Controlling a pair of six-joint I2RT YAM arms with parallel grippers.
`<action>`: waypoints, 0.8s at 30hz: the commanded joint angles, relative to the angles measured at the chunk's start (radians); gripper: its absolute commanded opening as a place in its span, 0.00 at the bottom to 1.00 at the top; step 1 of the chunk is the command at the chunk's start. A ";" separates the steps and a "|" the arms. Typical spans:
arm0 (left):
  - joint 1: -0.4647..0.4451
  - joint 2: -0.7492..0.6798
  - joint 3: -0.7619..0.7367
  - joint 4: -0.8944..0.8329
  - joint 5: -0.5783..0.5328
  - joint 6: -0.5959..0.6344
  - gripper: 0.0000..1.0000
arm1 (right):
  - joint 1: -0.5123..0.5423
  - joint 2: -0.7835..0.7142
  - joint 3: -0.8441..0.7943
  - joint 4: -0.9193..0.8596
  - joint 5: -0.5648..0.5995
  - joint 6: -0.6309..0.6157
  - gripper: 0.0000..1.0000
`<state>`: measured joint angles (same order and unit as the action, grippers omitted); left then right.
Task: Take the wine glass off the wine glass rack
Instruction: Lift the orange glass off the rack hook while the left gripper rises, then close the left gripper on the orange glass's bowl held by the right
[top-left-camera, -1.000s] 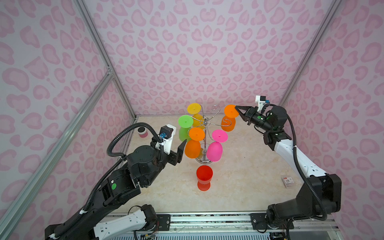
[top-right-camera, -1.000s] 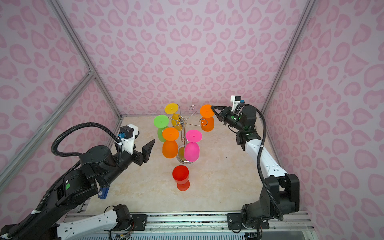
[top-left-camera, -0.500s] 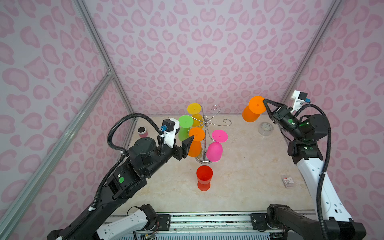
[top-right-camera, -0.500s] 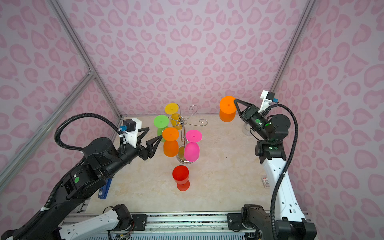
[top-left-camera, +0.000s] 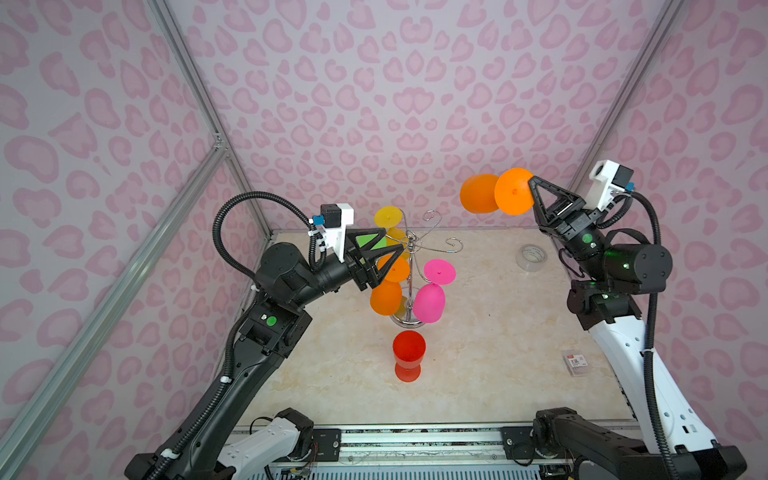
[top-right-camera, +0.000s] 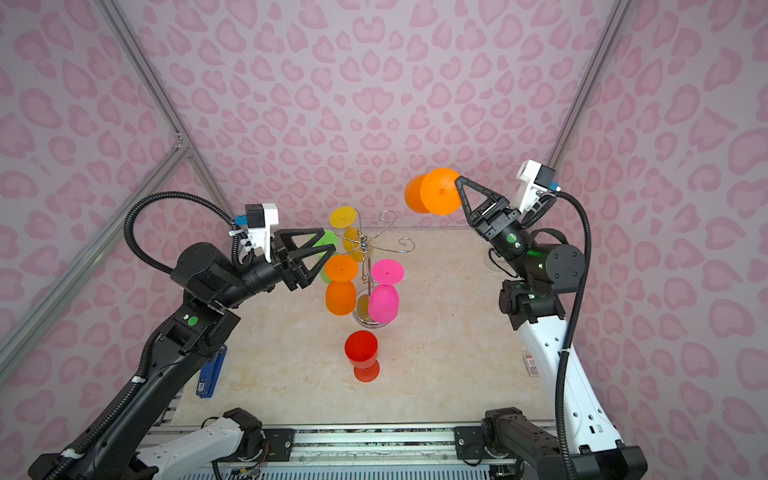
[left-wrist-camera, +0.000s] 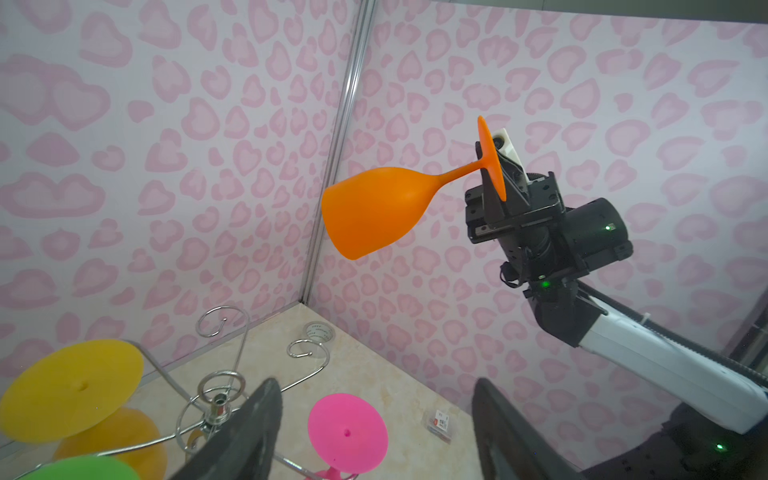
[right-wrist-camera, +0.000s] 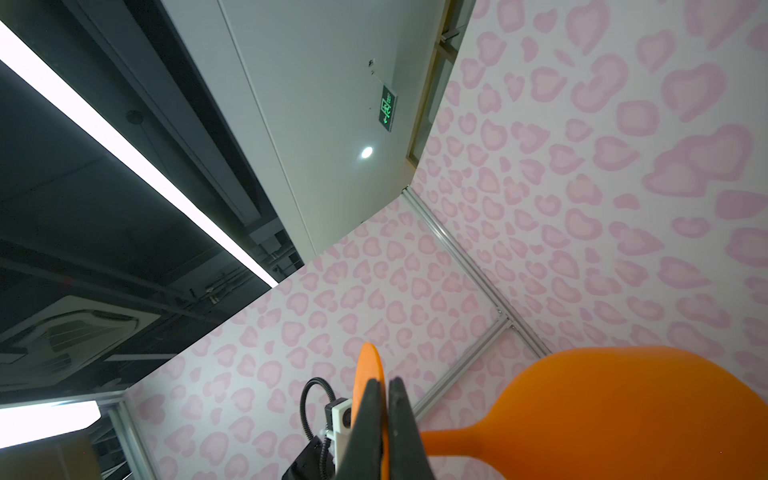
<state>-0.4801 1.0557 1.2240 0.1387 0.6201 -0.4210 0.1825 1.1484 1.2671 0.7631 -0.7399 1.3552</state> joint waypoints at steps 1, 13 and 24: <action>0.030 0.032 -0.007 0.234 0.175 -0.144 0.74 | 0.088 0.051 0.040 0.137 -0.010 0.031 0.00; 0.161 0.192 -0.052 0.683 0.292 -0.517 0.74 | 0.201 0.199 0.018 0.436 0.029 0.228 0.00; 0.186 0.294 -0.042 0.800 0.295 -0.612 0.75 | 0.230 0.251 0.014 0.523 0.051 0.300 0.00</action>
<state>-0.2966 1.3369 1.1736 0.8524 0.9020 -0.9993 0.4049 1.3899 1.2854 1.2243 -0.6968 1.6348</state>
